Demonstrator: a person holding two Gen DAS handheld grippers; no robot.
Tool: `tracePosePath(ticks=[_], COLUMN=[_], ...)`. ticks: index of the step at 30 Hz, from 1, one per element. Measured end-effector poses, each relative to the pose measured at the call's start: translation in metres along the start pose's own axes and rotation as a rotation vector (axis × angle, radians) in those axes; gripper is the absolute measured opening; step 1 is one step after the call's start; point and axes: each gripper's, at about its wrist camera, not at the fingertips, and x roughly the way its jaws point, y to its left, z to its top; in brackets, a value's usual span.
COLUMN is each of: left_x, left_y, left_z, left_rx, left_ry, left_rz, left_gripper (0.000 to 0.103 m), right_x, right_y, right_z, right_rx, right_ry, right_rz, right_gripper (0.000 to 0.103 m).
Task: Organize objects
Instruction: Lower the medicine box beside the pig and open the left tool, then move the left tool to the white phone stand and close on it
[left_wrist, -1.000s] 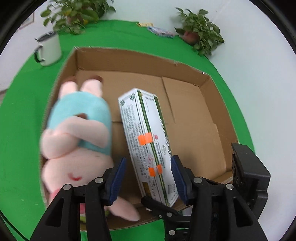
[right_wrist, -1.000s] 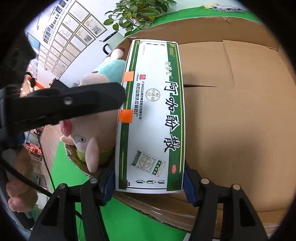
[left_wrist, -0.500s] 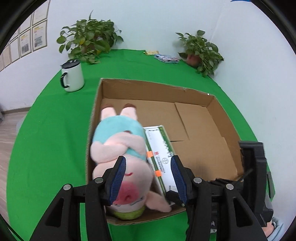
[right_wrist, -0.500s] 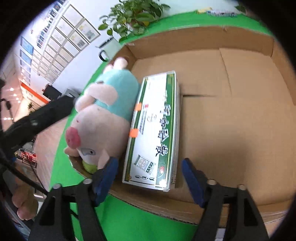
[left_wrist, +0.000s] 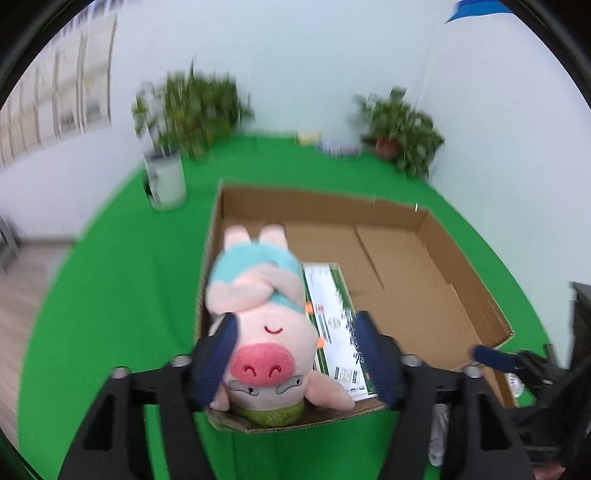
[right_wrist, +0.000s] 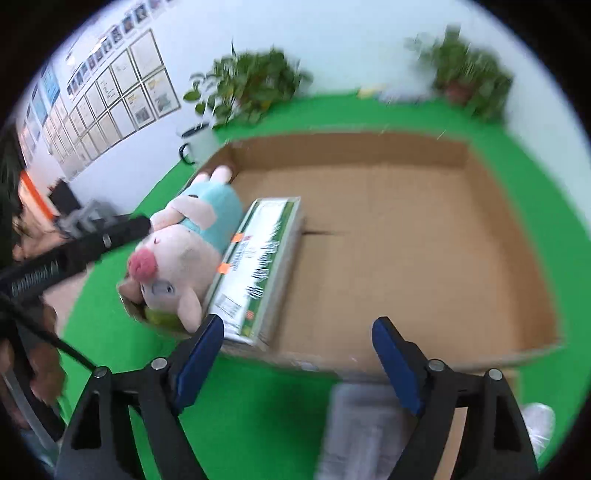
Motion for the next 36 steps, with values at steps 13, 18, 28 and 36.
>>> tracePosePath(ticks=[13, 18, 28, 36], left_x=[-0.100, -0.082, -0.124, -0.126], left_y=[-0.083, -0.098, -0.107, -0.108], left_z=[-0.077, -0.090, -0.105, -0.108], left_rx=[0.059, 0.038, 0.042, 0.044], left_ry=[-0.278, -0.132, -0.271, -0.232], left_rz=[0.065, 0.030, 0.132, 0.110], left_gripper=[0.070, 0.005, 0.102, 0.102], right_x=[-0.071, -0.088, -0.087, -0.088], right_y=[-0.008, -0.017, -0.011, -0.010], right_z=[-0.053, -0.063, -0.081, -0.090], right_rx=[-0.039, -0.038, -0.092, -0.077], right_ry=[-0.186, -0.225, -0.245, -0.240], right_rz=[-0.174, -0.205, -0.207, -0.171], right_gripper=[0.008, 0.081, 0.100, 0.100])
